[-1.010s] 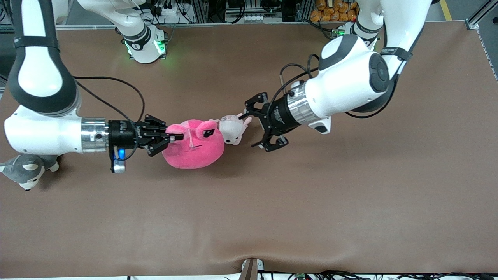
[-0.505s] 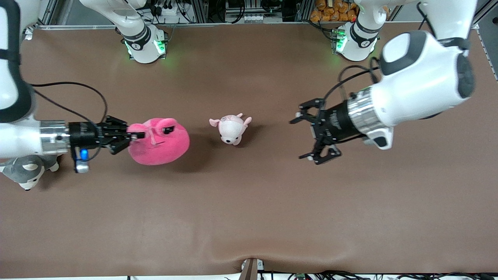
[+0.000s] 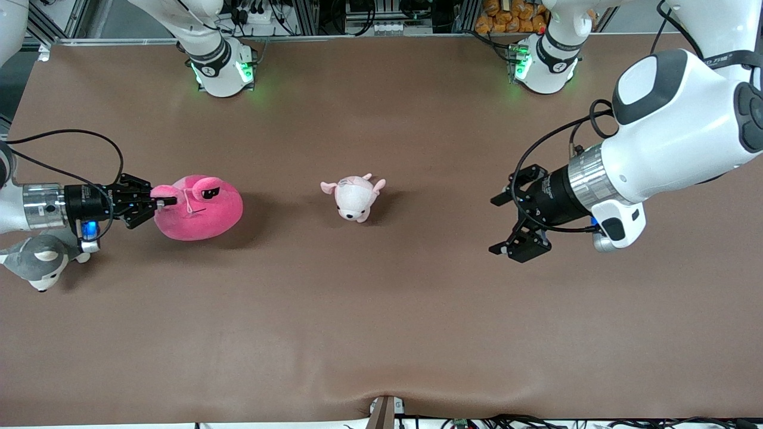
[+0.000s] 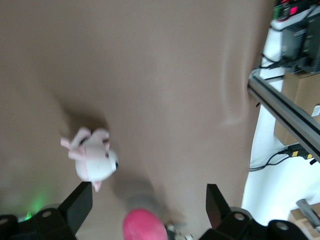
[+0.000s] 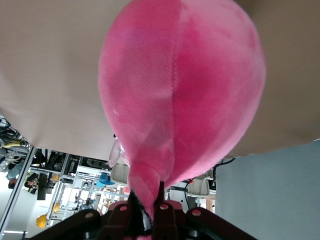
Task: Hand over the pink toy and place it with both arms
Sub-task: 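Carry the pink plush with the right gripper while the left gripper withdraws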
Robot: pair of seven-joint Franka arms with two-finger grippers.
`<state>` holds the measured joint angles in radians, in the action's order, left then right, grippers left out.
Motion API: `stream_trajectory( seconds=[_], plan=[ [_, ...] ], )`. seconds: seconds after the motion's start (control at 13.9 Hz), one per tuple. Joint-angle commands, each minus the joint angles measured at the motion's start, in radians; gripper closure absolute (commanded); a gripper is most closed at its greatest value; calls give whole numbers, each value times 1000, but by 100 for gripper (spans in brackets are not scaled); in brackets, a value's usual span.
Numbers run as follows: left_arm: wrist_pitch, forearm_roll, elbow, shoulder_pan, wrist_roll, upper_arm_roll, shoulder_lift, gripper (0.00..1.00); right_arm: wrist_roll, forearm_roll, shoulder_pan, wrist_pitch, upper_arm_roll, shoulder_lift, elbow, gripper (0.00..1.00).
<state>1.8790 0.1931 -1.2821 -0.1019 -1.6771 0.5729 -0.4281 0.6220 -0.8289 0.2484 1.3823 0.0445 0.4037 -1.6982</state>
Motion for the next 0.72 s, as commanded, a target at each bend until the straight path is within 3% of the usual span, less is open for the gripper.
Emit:
stream_trajectory(
  seconds=[0.0, 0.22, 0.51, 0.58, 0.65],
  plan=[
    [-44, -101, -5, -2, 124, 1, 37, 0, -92, 14, 84, -12, -21, 55, 0, 100],
    [-136, -194, -6, -1, 402, 1, 55, 0, -116, 13, 98, -5, -21, 142, 2, 100],
    [-234, -225, -8, -57, 616, 9, 101, 0, -188, 36, 112, -3, -12, 191, 0, 100],
    [-254, -225, -8, -65, 681, 2, 115, 0, -232, 66, 123, -2, -12, 208, 2, 70],
    [-277, -225, -13, -73, 748, -4, 142, 0, -287, 74, 136, -3, -12, 219, 2, 23]
  ],
)
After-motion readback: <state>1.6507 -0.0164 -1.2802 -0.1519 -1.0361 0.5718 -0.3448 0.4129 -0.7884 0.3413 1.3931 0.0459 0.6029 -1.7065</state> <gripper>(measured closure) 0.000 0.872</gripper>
